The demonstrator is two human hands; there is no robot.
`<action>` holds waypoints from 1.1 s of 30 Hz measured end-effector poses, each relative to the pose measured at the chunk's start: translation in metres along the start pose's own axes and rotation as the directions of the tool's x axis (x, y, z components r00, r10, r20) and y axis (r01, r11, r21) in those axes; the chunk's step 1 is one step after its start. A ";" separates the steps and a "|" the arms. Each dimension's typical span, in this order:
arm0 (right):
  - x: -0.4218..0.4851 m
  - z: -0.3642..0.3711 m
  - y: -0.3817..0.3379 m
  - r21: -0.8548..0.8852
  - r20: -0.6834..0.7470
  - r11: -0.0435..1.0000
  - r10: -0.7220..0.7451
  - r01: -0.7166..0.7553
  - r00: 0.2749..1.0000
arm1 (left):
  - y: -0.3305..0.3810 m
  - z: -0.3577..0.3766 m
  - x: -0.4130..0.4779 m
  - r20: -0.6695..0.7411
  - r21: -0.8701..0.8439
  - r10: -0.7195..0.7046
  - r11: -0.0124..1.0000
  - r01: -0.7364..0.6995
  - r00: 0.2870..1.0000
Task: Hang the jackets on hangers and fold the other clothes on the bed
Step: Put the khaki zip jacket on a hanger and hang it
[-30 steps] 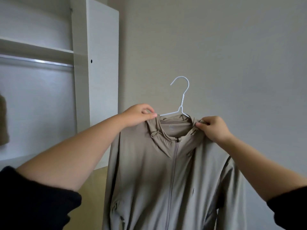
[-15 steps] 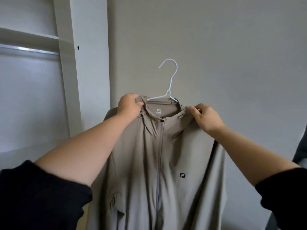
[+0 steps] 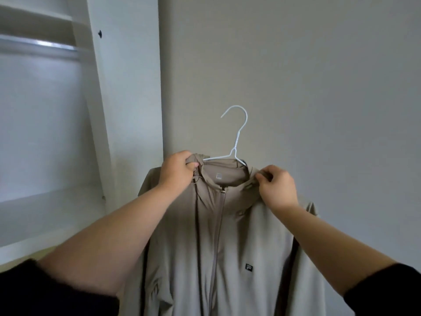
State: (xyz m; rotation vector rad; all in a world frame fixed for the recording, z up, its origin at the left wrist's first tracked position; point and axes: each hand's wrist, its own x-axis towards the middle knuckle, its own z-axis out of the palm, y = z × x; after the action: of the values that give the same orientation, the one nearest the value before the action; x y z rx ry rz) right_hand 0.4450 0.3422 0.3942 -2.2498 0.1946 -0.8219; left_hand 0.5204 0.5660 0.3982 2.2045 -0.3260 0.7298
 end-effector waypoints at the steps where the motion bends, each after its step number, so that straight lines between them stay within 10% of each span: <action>1: 0.009 0.007 -0.007 0.005 0.043 1.000 0.020 -0.021 0.999 | -0.003 -0.004 0.009 0.009 0.032 -0.014 0.999 0.014 1.000; 10: 0.092 -0.024 -0.178 0.040 0.533 0.994 -0.107 0.101 0.840 | 0.039 -0.145 0.124 0.096 0.185 -0.151 0.974 0.132 0.984; 18: 0.118 -0.044 -0.355 0.265 0.879 0.817 0.013 -0.512 0.477 | 0.066 -0.320 0.190 0.158 0.250 -0.340 0.922 0.296 0.927; 27: 0.086 0.045 -0.496 0.349 0.870 0.545 0.114 -0.762 0.480 | 0.031 -0.477 0.179 0.501 0.220 -0.581 0.802 0.555 0.641; 33: 0.059 0.104 -0.569 0.335 0.869 0.583 0.111 -0.740 0.482 | 0.007 -0.534 0.162 0.666 0.275 -0.568 0.790 0.548 0.484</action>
State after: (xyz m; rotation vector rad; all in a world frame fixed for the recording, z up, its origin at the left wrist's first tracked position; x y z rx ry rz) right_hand 0.4986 0.7957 0.7539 -1.4689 0.0565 0.4366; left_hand 0.4348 0.9598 0.7838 2.3260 0.0568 -0.5546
